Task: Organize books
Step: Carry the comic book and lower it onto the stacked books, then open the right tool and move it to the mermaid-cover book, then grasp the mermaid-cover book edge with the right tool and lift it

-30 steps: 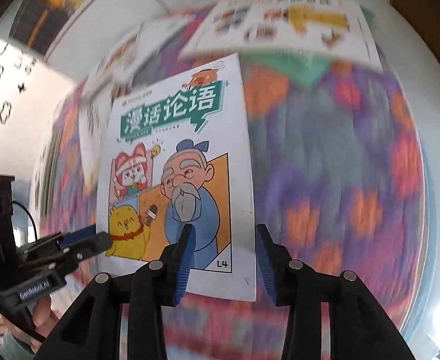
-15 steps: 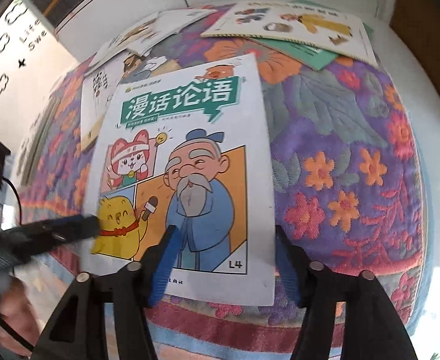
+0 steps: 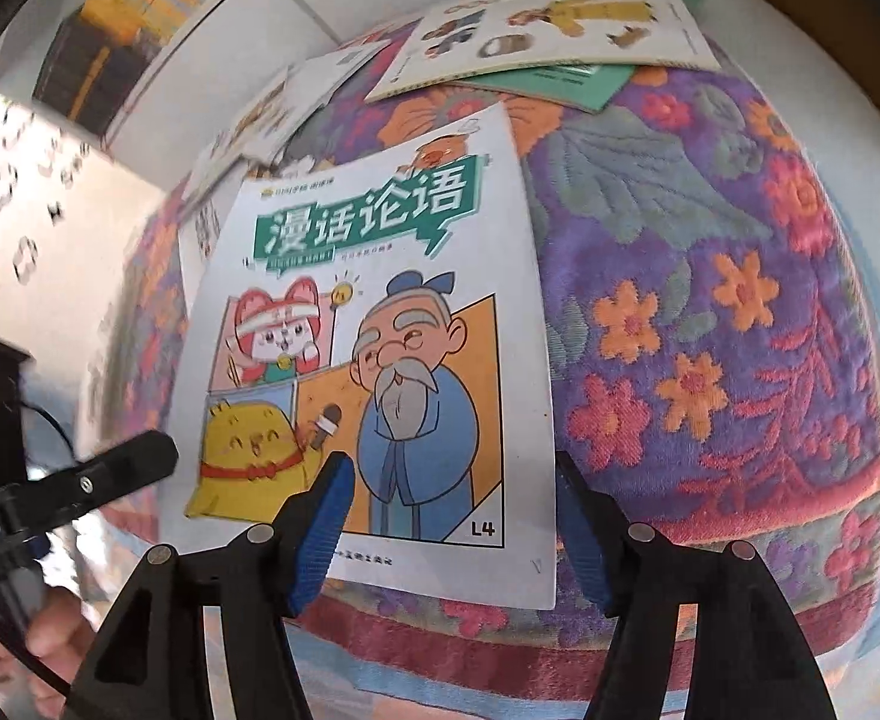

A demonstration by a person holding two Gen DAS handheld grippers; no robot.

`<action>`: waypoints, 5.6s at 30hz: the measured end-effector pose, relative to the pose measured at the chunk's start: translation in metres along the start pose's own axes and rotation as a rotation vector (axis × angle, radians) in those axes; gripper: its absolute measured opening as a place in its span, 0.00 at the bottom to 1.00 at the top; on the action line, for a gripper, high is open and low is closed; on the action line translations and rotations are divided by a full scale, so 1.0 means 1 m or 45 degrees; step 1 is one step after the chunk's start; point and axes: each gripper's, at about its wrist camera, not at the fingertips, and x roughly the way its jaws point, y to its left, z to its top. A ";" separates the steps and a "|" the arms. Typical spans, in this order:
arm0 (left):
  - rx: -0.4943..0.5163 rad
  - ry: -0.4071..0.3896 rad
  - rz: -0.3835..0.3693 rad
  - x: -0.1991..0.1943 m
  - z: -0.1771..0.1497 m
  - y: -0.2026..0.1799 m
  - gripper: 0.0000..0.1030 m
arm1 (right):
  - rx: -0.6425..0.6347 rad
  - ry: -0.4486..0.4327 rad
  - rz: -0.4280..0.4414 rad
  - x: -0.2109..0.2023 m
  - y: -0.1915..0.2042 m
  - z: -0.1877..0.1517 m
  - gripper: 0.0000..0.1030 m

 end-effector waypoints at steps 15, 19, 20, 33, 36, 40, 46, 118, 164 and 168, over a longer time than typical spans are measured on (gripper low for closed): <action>0.005 0.090 0.109 0.056 0.011 -0.022 0.26 | 0.239 0.003 0.268 -0.006 -0.035 0.004 0.61; 0.086 0.074 0.189 0.058 0.008 -0.039 0.17 | 0.292 0.000 0.324 -0.003 -0.044 0.004 0.61; 0.069 0.077 0.195 0.059 0.009 -0.037 0.12 | 0.301 0.002 0.333 -0.003 -0.045 0.004 0.61; -0.216 0.111 -0.057 0.047 0.027 -0.011 0.10 | 0.615 0.036 0.699 0.012 -0.075 0.001 0.38; -0.078 0.101 0.157 0.046 0.027 -0.021 0.12 | 0.459 0.019 0.535 0.004 -0.052 0.008 0.30; 0.256 0.070 0.474 0.050 0.015 -0.053 0.14 | 0.108 -0.037 0.242 -0.017 -0.003 0.013 0.22; 0.496 -0.032 0.665 0.041 0.001 -0.079 0.15 | -0.444 -0.113 -0.088 -0.029 0.073 0.002 0.22; -0.228 -0.589 0.626 -0.321 0.059 0.241 0.26 | -0.691 0.125 0.140 0.193 0.447 -0.036 0.44; 0.038 -0.107 0.465 -0.041 0.039 0.065 0.43 | -0.426 0.071 -0.080 0.087 0.138 0.107 0.31; 0.079 -0.029 0.467 -0.049 -0.009 0.068 0.43 | -0.429 0.172 -0.058 0.068 0.125 0.036 0.31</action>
